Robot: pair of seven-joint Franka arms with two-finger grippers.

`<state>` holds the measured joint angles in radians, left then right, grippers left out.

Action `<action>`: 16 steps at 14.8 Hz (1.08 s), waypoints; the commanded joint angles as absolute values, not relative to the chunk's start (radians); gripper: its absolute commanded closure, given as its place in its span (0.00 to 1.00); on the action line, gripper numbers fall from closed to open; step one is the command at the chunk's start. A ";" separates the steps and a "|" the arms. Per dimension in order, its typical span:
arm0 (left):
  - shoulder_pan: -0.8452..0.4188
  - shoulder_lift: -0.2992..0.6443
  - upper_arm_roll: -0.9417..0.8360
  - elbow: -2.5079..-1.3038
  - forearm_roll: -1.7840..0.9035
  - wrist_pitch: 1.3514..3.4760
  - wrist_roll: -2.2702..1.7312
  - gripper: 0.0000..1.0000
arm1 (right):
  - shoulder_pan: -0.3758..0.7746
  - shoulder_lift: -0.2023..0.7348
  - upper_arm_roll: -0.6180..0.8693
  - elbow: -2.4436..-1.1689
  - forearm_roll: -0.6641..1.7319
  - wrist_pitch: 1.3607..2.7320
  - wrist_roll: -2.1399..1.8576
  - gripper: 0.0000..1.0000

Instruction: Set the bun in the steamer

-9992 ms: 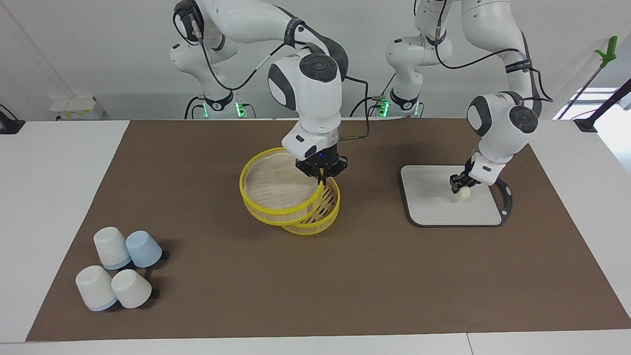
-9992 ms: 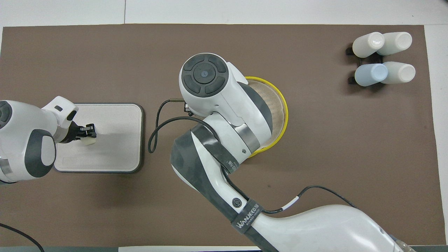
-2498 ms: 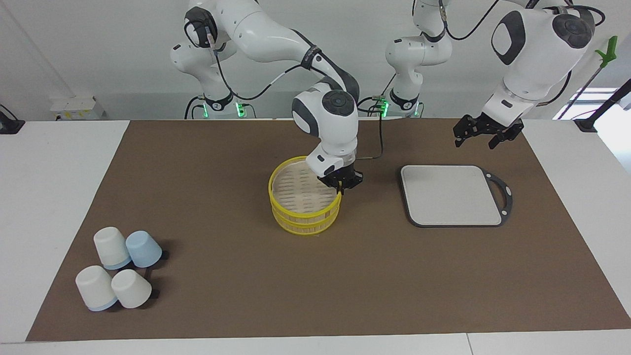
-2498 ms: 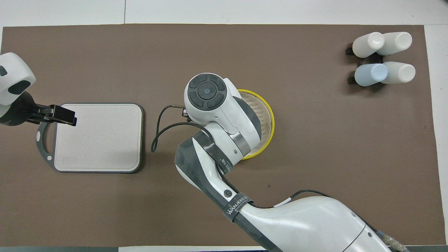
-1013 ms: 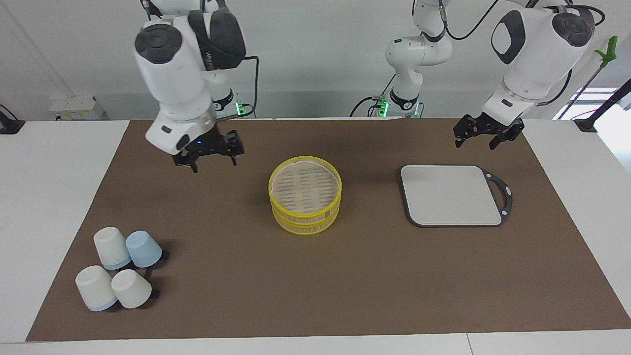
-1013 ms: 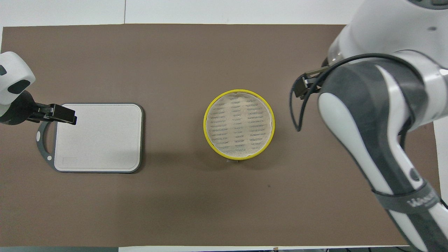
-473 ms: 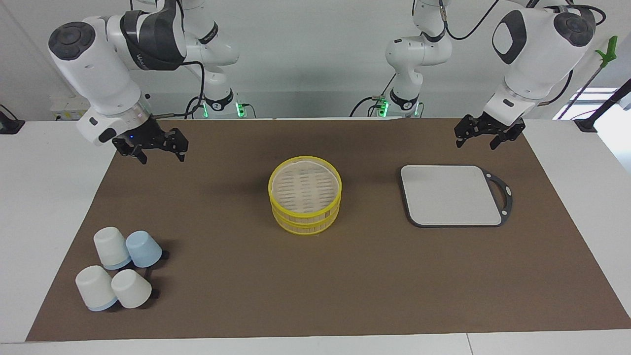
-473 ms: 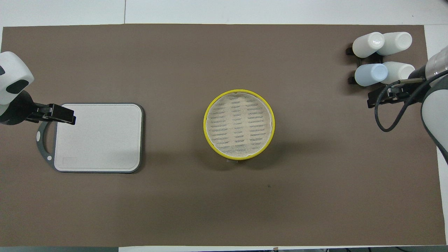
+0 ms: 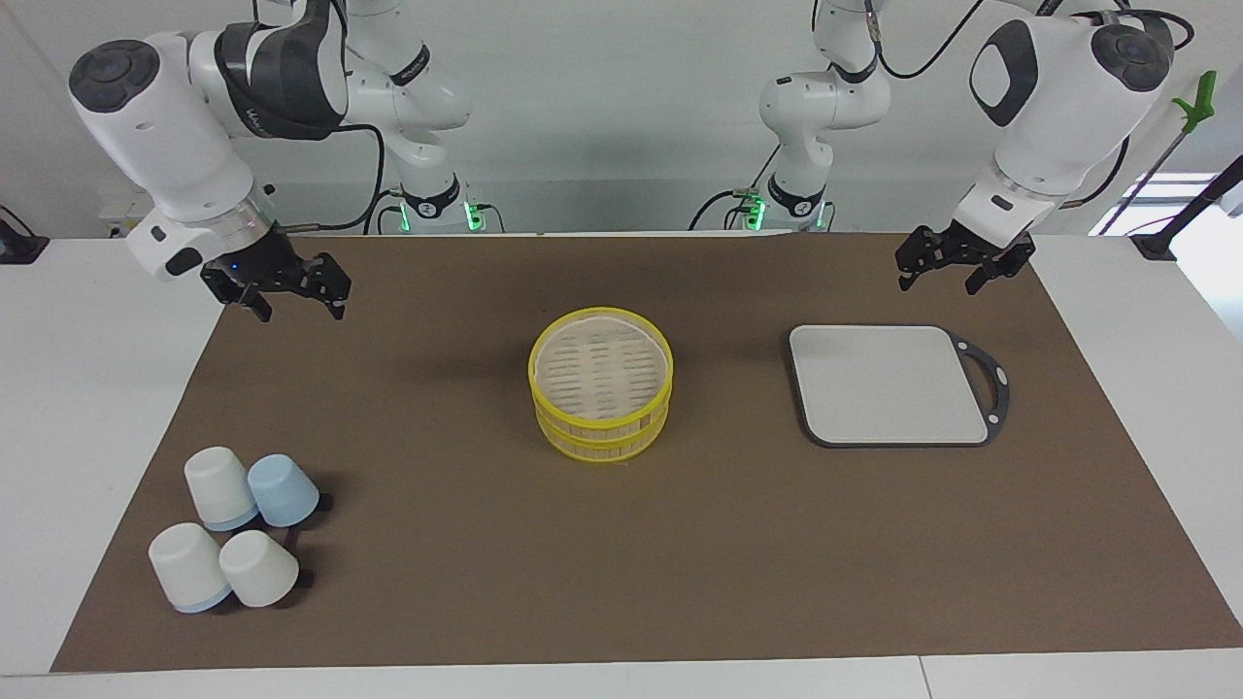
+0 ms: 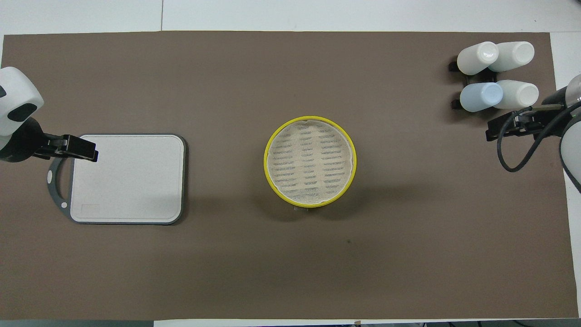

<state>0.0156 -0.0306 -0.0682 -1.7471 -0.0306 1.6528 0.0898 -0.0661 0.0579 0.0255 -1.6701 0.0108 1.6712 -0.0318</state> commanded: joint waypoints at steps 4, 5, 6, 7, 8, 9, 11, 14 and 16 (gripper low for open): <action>0.025 -0.052 -0.074 -1.766 -0.009 1.661 0.103 0.00 | -0.095 0.037 0.040 -1.680 0.017 1.689 -0.055 0.00; 0.025 -0.052 -0.074 -1.766 -0.009 1.661 0.103 0.00 | -0.098 0.038 0.040 -1.674 0.018 1.683 -0.055 0.00; 0.025 -0.052 -0.074 -1.766 -0.009 1.660 0.103 0.00 | -0.104 0.038 0.040 -1.674 0.017 1.677 -0.055 0.00; 0.025 -0.052 -0.074 -1.766 -0.009 1.661 0.103 0.00 | -0.104 0.038 0.040 -1.675 0.017 1.672 -0.055 0.00; 0.025 -0.052 -0.074 -1.766 -0.009 1.661 0.103 0.00 | -0.104 0.038 0.040 -1.675 0.015 1.672 -0.055 0.00; 0.025 -0.052 -0.074 -1.766 -0.009 1.661 0.103 0.00 | -0.104 0.038 0.040 -1.675 0.014 1.674 -0.057 0.00; 0.025 -0.052 -0.074 -1.766 -0.009 1.660 0.103 0.00 | -0.104 0.038 0.040 -1.674 0.008 1.677 -0.060 0.00; 0.025 -0.052 -0.074 -1.766 -0.009 1.660 0.103 0.00 | -0.104 0.040 0.038 -1.672 0.008 1.674 -0.113 0.00; 0.025 -0.052 -0.074 -1.766 -0.009 1.660 0.103 0.00 | -0.104 0.038 0.038 -1.672 0.008 1.672 -0.114 0.00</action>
<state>0.0162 -0.0306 -0.0682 -1.7471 -0.0306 1.6528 0.0898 -0.0847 0.0511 0.0253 -1.6662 0.0097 1.6775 -0.0837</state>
